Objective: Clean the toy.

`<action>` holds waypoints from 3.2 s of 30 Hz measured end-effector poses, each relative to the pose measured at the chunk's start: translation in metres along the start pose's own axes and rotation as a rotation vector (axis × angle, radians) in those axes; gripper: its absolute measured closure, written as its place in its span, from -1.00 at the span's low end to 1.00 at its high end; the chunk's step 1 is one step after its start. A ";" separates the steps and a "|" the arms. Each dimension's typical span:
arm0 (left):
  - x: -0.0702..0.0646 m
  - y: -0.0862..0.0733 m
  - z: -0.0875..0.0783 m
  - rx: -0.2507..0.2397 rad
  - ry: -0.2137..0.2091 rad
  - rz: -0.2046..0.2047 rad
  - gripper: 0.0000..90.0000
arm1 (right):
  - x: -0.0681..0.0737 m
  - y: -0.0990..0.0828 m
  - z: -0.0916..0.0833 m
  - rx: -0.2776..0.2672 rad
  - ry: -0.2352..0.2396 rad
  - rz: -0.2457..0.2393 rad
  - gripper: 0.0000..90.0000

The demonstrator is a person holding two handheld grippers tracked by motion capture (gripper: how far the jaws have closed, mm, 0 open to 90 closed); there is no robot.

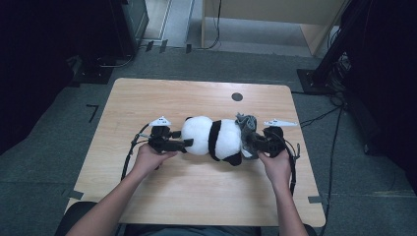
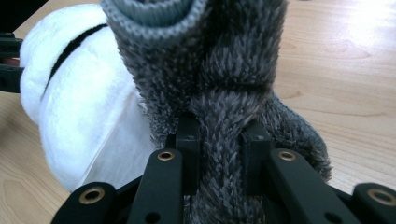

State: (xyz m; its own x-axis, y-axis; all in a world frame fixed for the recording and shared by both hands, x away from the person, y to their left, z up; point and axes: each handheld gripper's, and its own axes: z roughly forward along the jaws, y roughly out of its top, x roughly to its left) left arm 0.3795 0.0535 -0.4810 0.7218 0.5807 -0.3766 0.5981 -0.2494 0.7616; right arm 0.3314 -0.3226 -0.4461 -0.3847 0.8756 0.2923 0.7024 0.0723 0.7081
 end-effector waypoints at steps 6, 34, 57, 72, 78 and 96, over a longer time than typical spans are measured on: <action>0.000 0.000 0.000 0.003 0.002 -0.004 -0.33 | -0.006 -0.004 0.007 0.032 0.003 0.021 0.67; 0.002 -0.001 0.001 0.002 0.001 -0.016 -0.38 | -0.010 -0.011 0.048 0.172 -0.030 0.034 0.69; -0.001 0.001 0.001 0.010 0.010 0.016 -0.35 | 0.089 0.049 -0.046 -0.124 0.054 -0.233 0.67; -0.004 0.000 0.000 0.015 0.033 0.026 -0.32 | 0.138 0.027 0.051 0.062 0.257 -0.285 0.67; -0.004 0.000 0.001 0.014 0.034 0.026 -0.32 | 0.130 0.020 0.059 0.081 0.247 -0.284 0.66; -0.005 0.001 0.001 0.024 0.039 0.031 -0.33 | 0.108 0.012 0.010 0.033 0.135 -0.296 0.64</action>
State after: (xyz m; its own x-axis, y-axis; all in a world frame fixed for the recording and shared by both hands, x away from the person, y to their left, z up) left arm 0.3765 0.0496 -0.4788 0.7264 0.6022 -0.3313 0.5840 -0.2866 0.7595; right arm 0.3040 -0.2229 -0.4126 -0.6491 0.7434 0.1610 0.5667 0.3314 0.7543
